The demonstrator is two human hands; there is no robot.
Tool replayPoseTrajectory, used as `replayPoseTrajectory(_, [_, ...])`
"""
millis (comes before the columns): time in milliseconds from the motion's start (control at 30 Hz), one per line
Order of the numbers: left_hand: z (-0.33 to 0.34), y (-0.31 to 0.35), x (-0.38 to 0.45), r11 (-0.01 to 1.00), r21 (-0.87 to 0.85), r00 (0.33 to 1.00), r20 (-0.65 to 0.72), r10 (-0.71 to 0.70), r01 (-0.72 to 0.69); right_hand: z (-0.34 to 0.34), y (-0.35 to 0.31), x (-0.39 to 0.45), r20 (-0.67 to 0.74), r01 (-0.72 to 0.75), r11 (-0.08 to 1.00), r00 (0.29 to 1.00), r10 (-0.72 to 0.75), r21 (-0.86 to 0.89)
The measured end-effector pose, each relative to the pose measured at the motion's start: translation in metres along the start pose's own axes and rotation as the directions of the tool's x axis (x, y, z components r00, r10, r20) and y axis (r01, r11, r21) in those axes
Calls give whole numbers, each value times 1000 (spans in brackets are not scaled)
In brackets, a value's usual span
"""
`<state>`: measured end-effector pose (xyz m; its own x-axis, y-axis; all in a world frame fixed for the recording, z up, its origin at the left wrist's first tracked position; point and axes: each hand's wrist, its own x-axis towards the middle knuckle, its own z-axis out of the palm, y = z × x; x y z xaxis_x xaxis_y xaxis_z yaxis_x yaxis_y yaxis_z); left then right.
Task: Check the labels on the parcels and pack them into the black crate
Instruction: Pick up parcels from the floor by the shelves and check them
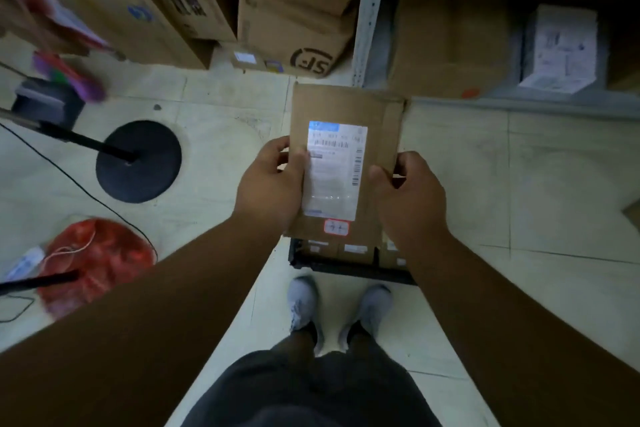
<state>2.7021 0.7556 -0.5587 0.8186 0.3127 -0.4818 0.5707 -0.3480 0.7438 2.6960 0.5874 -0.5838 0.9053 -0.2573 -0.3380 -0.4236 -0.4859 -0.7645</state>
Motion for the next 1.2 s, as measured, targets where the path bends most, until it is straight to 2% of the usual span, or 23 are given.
replayPoseTrajectory(200, [67,-130,66,989,70,991,24,-130,128,100,115,44,14,-79,981,996,82,-179])
replayPoseTrajectory(300, [102,-201,94,976,167,984,86,-154,138,148,183,60,45,-146,964,986,160,-222])
replayPoseTrajectory(400, [135,-261,118,972,189,982,101,-163,142,190,241,68,91,-169,954,976,196,-247])
replayPoseTrajectory(500, [164,-314,136,954,296,982,166,-95,42,222,287,81,112,-160,952,974,195,-263])
replayPoseTrajectory(600, [186,-359,156,897,437,962,266,-56,-68,249,326,97,115,-221,939,959,258,-264])
replayPoseTrajectory(733, [205,-389,181,786,597,930,359,-83,-160,276,360,116,109,-239,926,954,280,-292])
replayPoseTrajectory(867, [219,-399,195,689,686,906,411,-102,-233,301,371,128,188,-157,918,953,238,-365])
replayPoseTrajectory(1033, [225,-401,196,598,754,908,406,-101,-271,317,371,143,192,-202,835,920,341,-512])
replayPoseTrajectory(1133, [224,-400,196,527,796,902,415,-117,-298,314,371,151,248,-141,790,904,349,-597])
replayPoseTrajectory(1200, [223,-394,196,474,823,892,426,-150,-314,310,368,155,281,-150,801,886,369,-580])
